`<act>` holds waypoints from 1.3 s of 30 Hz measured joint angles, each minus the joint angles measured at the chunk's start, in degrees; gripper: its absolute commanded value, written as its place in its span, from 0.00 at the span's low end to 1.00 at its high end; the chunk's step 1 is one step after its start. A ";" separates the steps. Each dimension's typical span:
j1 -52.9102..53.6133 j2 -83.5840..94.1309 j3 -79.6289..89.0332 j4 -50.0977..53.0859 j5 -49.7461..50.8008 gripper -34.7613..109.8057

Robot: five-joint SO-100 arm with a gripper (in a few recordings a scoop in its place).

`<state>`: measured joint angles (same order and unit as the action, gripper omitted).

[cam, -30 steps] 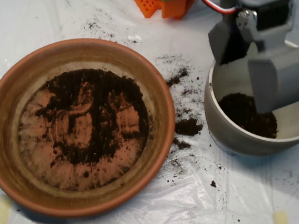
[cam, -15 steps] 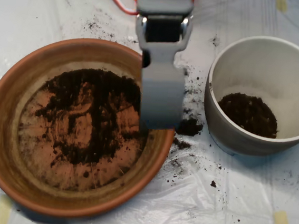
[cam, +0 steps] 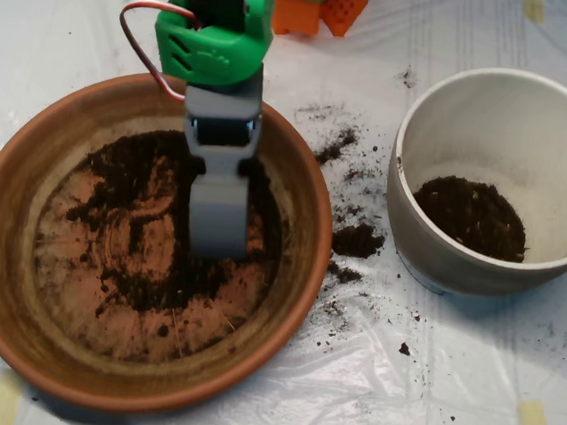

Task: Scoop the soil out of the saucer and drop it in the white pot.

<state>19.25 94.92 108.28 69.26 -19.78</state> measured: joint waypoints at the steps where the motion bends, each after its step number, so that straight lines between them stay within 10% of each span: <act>1: 1.05 0.00 0.88 -1.05 -0.44 0.58; 39: 7.65 -24.96 -19.25 5.27 -13.89 0.64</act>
<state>26.89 69.96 89.03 74.53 -33.66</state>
